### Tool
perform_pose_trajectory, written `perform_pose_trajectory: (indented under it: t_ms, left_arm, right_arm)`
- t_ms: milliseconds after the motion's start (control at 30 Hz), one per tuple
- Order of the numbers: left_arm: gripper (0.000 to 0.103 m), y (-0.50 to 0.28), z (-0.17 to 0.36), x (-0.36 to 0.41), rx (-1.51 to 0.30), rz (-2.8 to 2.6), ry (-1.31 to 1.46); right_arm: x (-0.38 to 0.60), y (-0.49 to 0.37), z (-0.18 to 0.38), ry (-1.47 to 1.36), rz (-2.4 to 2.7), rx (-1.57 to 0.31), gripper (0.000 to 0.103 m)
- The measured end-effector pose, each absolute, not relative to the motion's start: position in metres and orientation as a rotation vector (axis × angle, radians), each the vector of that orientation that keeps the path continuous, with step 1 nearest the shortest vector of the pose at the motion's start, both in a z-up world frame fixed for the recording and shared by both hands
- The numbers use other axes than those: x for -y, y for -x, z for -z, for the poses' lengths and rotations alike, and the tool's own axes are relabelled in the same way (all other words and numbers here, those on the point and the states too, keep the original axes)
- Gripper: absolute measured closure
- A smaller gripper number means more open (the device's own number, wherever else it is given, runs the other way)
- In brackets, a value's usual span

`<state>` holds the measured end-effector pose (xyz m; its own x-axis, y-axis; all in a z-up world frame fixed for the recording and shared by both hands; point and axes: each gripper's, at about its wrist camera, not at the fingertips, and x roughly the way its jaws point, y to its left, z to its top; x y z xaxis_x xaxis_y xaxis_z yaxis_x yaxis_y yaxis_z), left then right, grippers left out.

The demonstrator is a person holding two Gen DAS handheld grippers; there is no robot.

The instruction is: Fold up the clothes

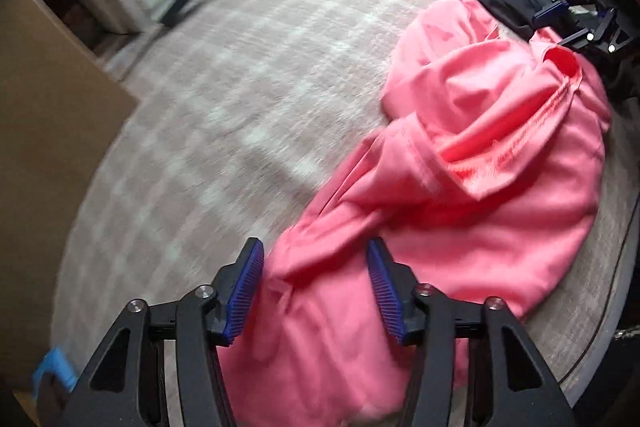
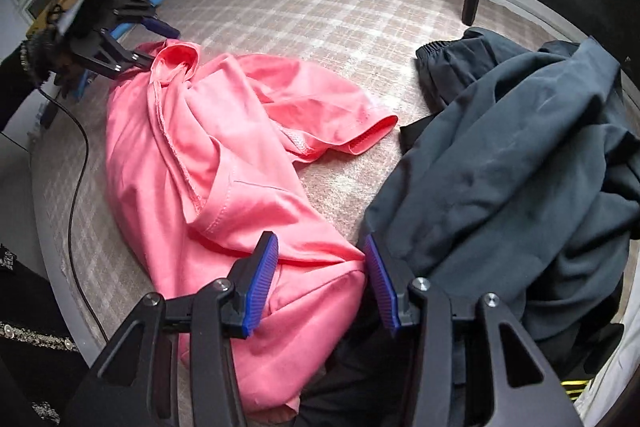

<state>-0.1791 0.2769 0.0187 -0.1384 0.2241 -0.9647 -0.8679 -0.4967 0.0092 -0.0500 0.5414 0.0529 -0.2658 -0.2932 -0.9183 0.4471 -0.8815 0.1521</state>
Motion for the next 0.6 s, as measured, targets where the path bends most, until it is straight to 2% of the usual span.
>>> perform_pose_trajectory:
  t_ms: [33,67,233,300,400,533,567,600]
  left_arm:
    - [0.084,0.182,-0.017,-0.278,-0.741,-1.737,1.333]
    - [0.096,0.183,-0.021,-0.275,-0.699,-1.737,1.343]
    - [0.096,0.184,-0.053,-0.228,-0.534,-1.828,1.357]
    - [0.096,0.188,-0.049,-0.220,-0.513,-1.840,1.382]
    - [0.096,0.194,-0.043,-0.209,-0.481,-1.858,1.421]
    - [0.096,0.195,-0.032,-0.209,-0.470,-1.854,1.452]
    - [0.096,0.194,-0.029,-0.211,-0.472,-1.849,1.457]
    - [0.096,0.194,-0.026,-0.211,-0.473,-1.849,1.460]
  right_arm:
    - [-0.544,0.049,-0.053,-1.536,2.177,-0.178,0.058]
    - [-0.545,0.047,-0.053,-1.537,2.173,-0.180,0.058]
    - [-0.547,0.045,-0.058,-1.506,2.155,-0.221,0.057]
    - [-0.545,0.049,-0.057,-1.484,2.124,-0.198,0.049]
    - [-0.531,0.058,-0.045,-1.490,2.082,-0.259,0.049]
    - [-0.530,0.063,-0.040,-1.521,2.066,-0.208,0.049]
    - [-0.530,0.064,-0.039,-1.529,2.062,-0.193,0.052]
    - [-0.531,0.065,-0.038,-1.537,2.058,-0.177,0.061]
